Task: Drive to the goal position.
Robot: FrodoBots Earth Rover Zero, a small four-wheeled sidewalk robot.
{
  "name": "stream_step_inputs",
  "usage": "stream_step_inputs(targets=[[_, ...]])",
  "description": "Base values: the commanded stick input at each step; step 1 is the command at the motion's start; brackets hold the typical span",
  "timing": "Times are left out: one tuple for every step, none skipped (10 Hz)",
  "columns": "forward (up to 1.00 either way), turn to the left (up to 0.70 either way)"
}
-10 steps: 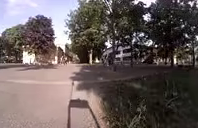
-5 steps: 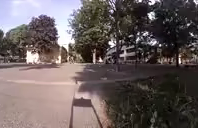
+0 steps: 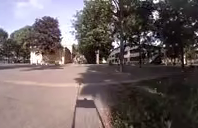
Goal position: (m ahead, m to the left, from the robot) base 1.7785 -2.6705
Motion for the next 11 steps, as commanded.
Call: stream_step_inputs(targets=[[0.39, 0.45], [0.34, 0.60], [0.30, 0.75], [0.29, 0.23], [0.29, 0.07], [0.29, 0.06], [0.29, 0.07], [0.30, 0.20], [0.30, 0.52], [0.30, 0.75], [0.31, 0.76]])
